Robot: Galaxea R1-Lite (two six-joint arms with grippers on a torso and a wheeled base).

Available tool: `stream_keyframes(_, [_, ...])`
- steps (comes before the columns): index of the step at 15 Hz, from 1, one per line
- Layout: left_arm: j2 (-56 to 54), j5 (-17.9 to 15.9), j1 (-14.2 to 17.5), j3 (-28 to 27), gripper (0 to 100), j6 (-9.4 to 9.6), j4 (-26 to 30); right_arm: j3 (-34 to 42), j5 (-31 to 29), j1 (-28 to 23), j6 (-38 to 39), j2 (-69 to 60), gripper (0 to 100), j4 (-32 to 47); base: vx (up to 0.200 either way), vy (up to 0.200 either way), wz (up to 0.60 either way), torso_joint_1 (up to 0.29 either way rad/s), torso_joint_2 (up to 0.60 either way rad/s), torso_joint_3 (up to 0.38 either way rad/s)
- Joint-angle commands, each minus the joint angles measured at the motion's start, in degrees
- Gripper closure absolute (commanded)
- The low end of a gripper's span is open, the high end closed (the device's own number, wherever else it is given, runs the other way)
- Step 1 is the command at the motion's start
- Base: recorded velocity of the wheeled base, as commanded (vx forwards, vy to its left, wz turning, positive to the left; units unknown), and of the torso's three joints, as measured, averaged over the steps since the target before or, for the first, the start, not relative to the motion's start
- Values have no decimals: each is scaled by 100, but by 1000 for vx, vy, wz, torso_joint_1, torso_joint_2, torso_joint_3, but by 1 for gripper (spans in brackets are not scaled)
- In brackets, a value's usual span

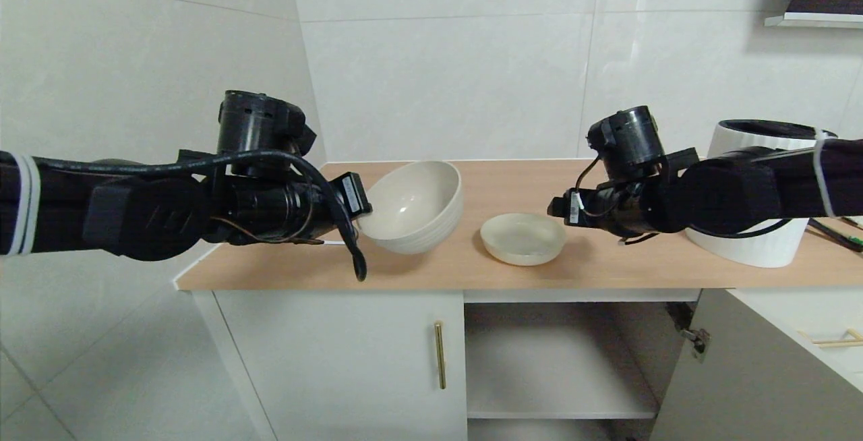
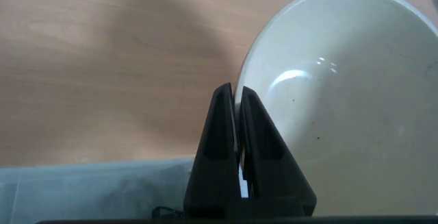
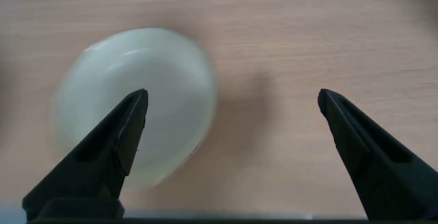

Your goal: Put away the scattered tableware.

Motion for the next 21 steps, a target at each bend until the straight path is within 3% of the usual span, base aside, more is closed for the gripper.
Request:
stream_keyframes(1, [-205,-11,-8,51,100,2,0,-193,-100,3,-1,543,0,-11,0,0,0,0,0,0])
stream_keyframes(9, [-214,-11,1,51,100,2,0,-228,-118,3,8,737,0,-37,0,0,0,0,0,0])
stream_keyframes(10, [-223,-2,1,51,100,2,0,-237,-109,3,16,737,100,-46,0,0,0,0,0,0])
stream_keyframes(17, [-363,-11,1,51,100,-24,0,-237,-21,3,139,640,100,-11,0,0,0,0,0,0])
stream_keyframes(21, [-636,-81,1,403,100,-7,0,62,709,3,465,-397,100,534,0,0,0,0,0,0])
